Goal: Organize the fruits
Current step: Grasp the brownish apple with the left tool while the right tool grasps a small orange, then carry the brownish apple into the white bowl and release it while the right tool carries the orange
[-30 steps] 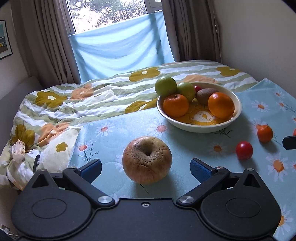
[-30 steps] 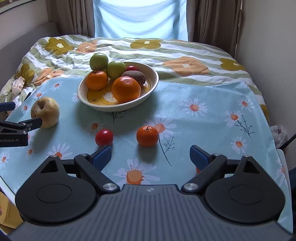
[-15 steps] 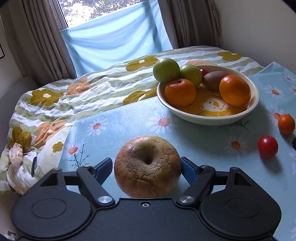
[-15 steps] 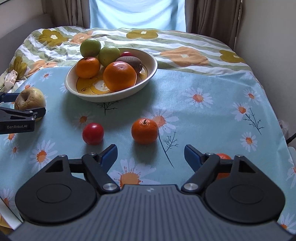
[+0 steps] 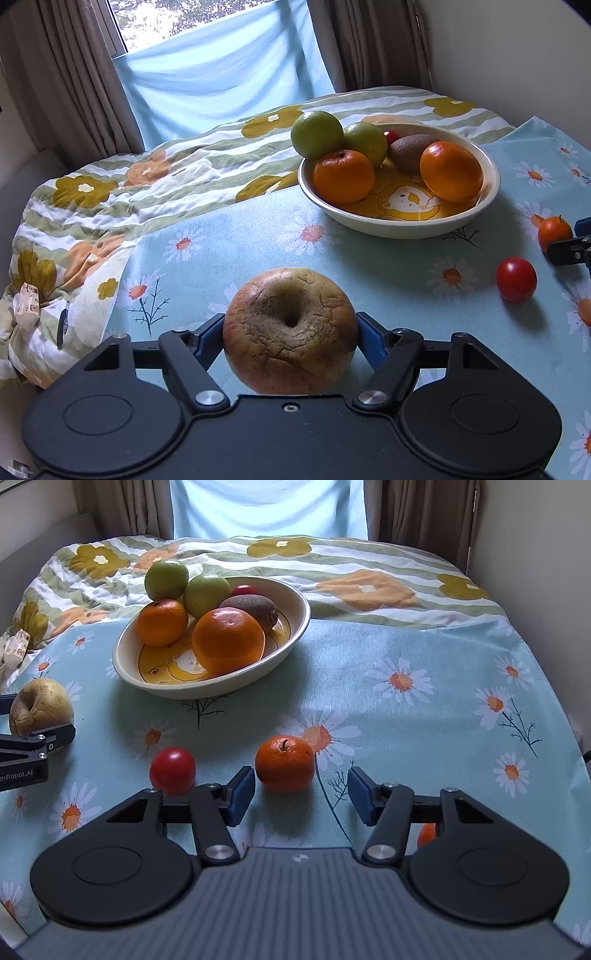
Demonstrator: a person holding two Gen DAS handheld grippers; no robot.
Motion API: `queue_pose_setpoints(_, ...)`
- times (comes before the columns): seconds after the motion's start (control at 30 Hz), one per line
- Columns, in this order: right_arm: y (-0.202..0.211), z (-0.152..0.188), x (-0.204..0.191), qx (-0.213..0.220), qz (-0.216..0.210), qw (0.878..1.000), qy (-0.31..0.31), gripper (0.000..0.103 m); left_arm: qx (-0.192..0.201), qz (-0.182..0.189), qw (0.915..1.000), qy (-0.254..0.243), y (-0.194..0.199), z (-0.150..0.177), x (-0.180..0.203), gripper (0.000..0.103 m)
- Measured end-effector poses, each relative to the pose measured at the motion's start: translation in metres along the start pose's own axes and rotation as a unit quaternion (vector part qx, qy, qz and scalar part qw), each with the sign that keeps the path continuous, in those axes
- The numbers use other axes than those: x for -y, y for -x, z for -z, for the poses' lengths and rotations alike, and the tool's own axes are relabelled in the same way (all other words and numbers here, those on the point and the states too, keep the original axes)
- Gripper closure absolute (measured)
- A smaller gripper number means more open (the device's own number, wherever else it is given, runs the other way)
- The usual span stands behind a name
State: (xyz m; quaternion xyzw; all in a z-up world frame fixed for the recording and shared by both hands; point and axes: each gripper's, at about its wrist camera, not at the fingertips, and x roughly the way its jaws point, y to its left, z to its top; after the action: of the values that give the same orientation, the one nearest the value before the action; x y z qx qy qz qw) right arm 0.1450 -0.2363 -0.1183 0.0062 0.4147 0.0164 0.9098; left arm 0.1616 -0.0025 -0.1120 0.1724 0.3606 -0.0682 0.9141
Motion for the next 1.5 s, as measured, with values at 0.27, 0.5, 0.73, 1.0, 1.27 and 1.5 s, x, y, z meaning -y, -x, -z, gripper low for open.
queue_pose_setpoints(0.27, -0.008, -0.006, -0.002, -0.001, -0.012, 1.000, 0.002, 0.043, -0.006, -0.001, 0.9999, 0.009, 0.003, 0.003, 0.003, 0.026)
queue_pose_setpoints(0.5, -0.002, -0.009, -0.005, 0.004, -0.021, 1.000, 0.012, 0.052, -0.017, 0.005, 0.9992, 0.036, 0.010, 0.005, 0.002, 0.026)
queue_pose_setpoints(0.73, 0.024, -0.016, -0.002, 0.016, -0.030, 0.999, 0.017, 0.052, -0.026, 0.005, 0.9974, 0.067, 0.033, 0.007, 0.004, 0.026)
queue_pose_setpoints(1.0, 0.060, -0.030, 0.000, 0.031, -0.042, 0.998, 0.023, 0.052, -0.005, 0.007, 0.9968, 0.080, 0.074, -0.014, 0.008, 0.026)
queue_pose_setpoints(1.27, 0.092, -0.051, 0.005, 0.056, -0.052, 0.997, 0.034, 0.052, 0.028, 0.018, 0.9962, 0.080, 0.105, -0.044, 0.014, 0.026)
queue_pose_setpoints(1.5, 0.099, -0.080, 0.010, 0.073, -0.057, 0.995, 0.036, 0.052, 0.055, 0.033, 0.9954, 0.071, 0.107, -0.076, 0.019, 0.026)
